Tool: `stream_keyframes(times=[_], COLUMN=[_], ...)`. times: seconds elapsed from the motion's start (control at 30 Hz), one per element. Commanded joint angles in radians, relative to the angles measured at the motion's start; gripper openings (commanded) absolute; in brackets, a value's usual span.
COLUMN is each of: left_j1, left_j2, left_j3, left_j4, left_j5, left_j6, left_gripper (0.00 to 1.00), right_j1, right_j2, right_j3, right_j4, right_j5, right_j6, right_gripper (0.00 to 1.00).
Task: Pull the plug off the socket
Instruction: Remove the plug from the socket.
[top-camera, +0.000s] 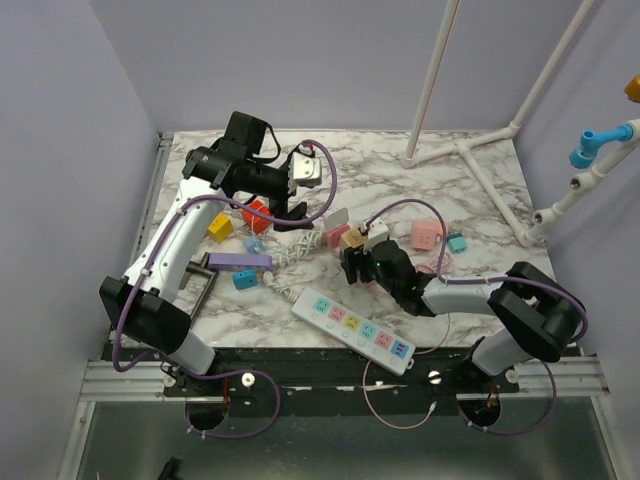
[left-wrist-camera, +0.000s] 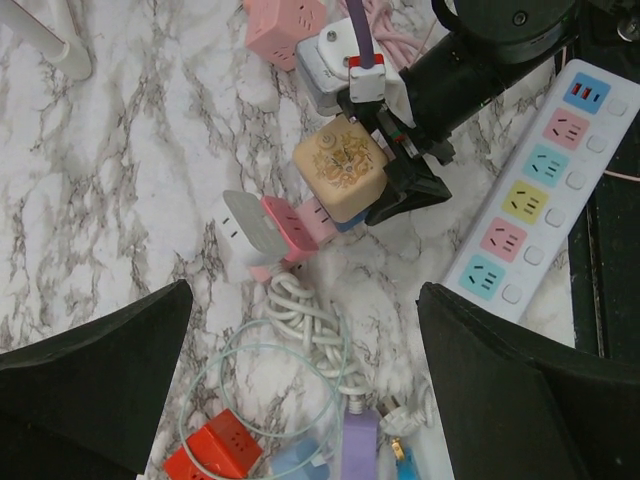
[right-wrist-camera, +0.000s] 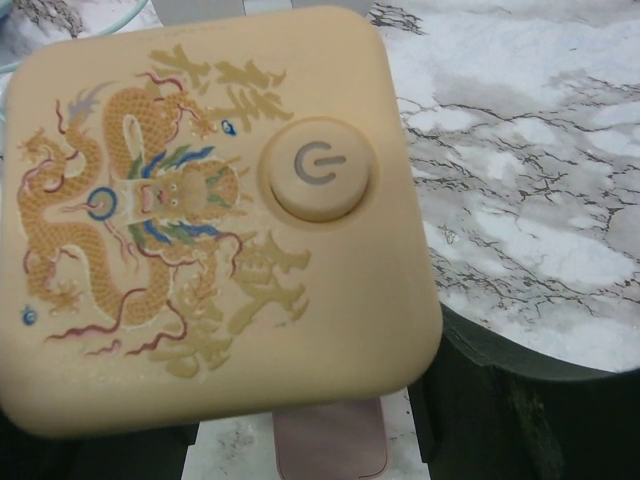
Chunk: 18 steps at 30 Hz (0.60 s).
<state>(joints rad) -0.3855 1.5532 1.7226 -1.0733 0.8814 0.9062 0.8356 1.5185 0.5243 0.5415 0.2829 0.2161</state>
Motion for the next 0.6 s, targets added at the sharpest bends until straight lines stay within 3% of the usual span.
stream_keyframes(times=[0.0,0.1,0.23,0.43,0.57], left_j1=[0.006,-0.008,-0.02,-0.035,-0.08], left_j2=[-0.072,-0.149,-0.228,-0.327,-0.472], left_j3=[-0.122,-0.27,-0.387,-0.522,-0.731], left_j4=[0.121,0.183,0.245,0.306,0.466], left_j5=[0.073,0.062,0.018,0.005,-0.021], left_j6=[-0.107,0.017,0.247,0.392,0.542], left_gripper=[0.98,0.99,0.99,0.99,0.98], right_j1=[0.007,0.007,-0.004,-0.049,-0.056], right_j2=[-0.06,-0.09,-0.114,-0.105,-0.057], right_j3=[0.074,0.223,0.364,0.471,0.547], right_j4=[-0.015,-0.211,-0.345,-0.469,-0.54], right_j5=[0.038,0.001,-0.099,-0.238,-0.315], right_j6=[0.009,0.042,0.09,0.19,0.27], right_gripper=[0.17,0.01,0.01,0.01,0.01])
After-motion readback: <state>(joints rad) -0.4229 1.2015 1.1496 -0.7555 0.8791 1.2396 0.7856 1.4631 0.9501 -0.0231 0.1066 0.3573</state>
